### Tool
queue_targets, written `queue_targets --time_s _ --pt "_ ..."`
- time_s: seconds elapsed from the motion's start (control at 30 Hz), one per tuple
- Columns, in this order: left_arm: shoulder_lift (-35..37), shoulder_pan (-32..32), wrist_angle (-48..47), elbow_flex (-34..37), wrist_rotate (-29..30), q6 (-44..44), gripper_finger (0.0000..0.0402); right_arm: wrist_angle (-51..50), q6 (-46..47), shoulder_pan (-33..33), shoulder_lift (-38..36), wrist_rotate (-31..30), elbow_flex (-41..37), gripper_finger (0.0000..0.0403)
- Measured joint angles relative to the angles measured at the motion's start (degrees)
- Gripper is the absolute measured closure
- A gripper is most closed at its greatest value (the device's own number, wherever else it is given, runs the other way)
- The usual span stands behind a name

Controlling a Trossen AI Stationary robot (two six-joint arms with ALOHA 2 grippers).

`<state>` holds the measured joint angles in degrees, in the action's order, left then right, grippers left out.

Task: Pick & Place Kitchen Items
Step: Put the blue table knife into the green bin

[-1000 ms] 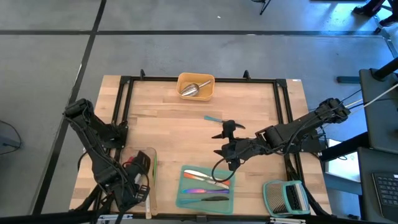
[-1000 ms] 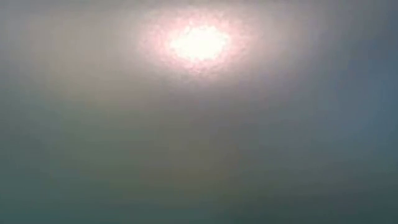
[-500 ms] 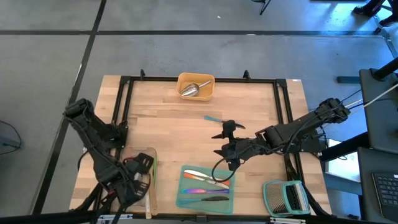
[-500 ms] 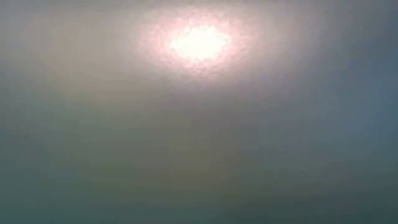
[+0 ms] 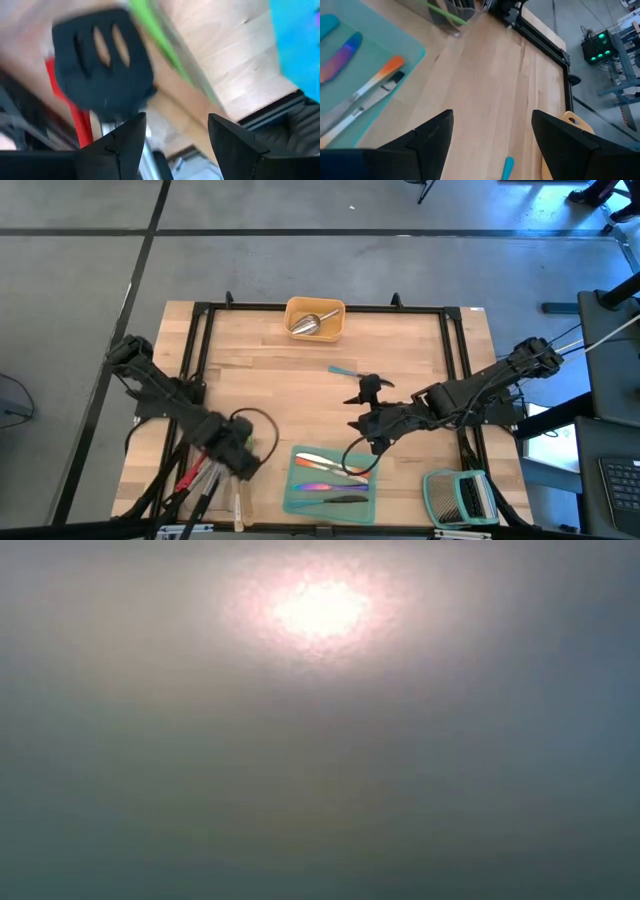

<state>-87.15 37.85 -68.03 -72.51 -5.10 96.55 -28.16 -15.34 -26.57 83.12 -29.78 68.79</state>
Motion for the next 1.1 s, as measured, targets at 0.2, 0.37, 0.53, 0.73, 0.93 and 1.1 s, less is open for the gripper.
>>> queue_targets --time_s 0.2,0.37,0.53,0.73,0.93,1.1 --pt "0.2 -6.1 0.3 -0.1 -5.2 -14.7 0.0194 -1.2 1.5 -0.3 -2.2 3.5 0.0 0.0131" --pt "0.2 -10.2 4.0 -0.2 -11.0 -25.2 0.0193 -2.2 3.4 -0.4 -4.5 10.2 0.0 0.0131" --pt "0.2 -17.4 11.8 -0.2 -9.8 -43.3 0.0192 -3.3 5.8 -0.4 -5.4 14.0 0.0 0.0131" --pt "0.2 -24.6 18.0 -1.3 -10.8 -64.3 0.0192 -4.5 6.2 2.4 -6.9 13.9 0.0 0.0131" --pt "0.2 -29.3 18.6 -1.7 2.0 -77.4 0.0192 -11.4 8.1 8.0 -8.4 13.0 0.1 0.0131" --pt "-0.2 -31.1 20.1 -0.9 22.0 -75.8 0.0192 -21.7 13.5 10.4 -8.5 13.9 -0.6 0.0131"
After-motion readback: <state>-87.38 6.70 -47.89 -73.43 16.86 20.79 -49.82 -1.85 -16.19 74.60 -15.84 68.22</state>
